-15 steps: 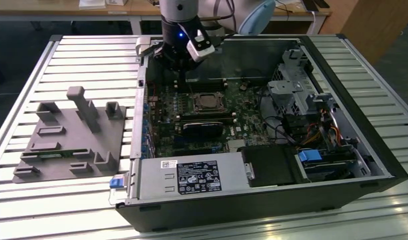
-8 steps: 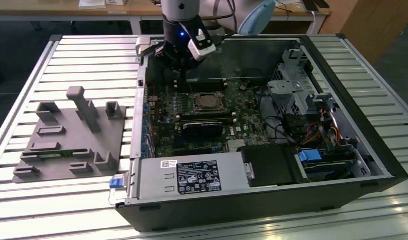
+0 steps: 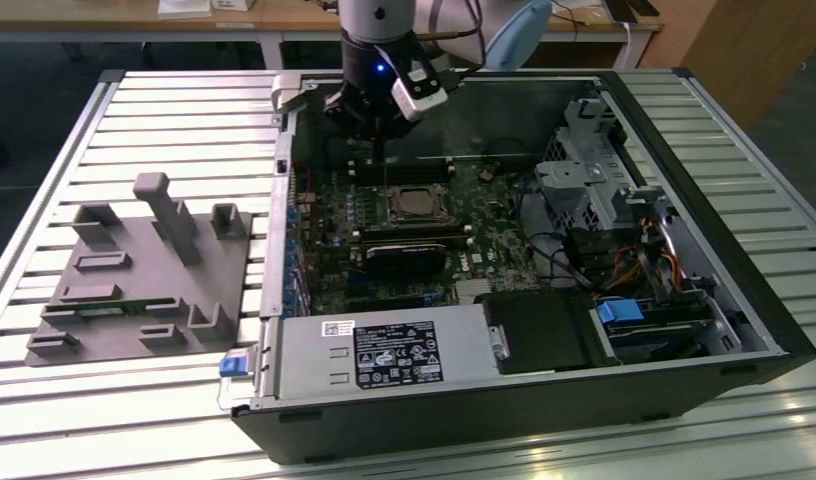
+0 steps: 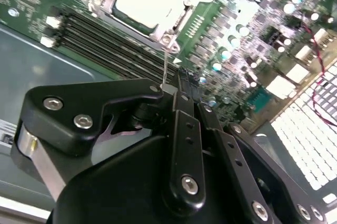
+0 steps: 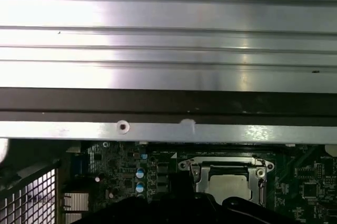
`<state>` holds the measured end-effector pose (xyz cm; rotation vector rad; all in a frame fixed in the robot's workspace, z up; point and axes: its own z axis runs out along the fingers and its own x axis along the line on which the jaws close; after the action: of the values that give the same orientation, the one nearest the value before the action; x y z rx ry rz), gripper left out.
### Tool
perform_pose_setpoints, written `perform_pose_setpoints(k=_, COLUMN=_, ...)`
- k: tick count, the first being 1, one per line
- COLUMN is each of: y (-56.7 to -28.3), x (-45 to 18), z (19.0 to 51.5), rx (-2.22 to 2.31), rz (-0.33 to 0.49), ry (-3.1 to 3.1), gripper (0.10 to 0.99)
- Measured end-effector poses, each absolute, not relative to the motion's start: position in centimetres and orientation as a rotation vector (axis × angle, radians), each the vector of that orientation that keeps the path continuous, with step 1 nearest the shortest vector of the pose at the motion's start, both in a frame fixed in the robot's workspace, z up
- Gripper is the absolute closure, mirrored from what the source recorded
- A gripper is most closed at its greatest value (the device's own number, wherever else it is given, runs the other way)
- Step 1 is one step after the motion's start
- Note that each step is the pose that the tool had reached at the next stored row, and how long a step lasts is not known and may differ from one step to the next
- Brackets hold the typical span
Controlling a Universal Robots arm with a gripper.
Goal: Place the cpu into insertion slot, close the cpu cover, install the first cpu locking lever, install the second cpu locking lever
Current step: 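Install the first cpu locking lever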
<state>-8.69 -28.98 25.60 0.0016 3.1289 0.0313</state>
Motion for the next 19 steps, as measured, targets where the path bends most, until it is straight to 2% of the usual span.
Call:
perform_pose_setpoints(k=11, y=-28.9, x=-6.7, z=25.4, rx=0.002, rz=0.032, ry=3.129, gripper=0.98)
perform_pose_setpoints(k=14, y=-28.9, x=-6.7, z=25.3, rx=0.002, rz=0.081, ry=3.128, gripper=0.98)
perform_pose_setpoints(k=19, y=-28.9, x=-6.7, z=24.9, rx=-0.015, rz=0.085, ry=3.122, gripper=0.98)
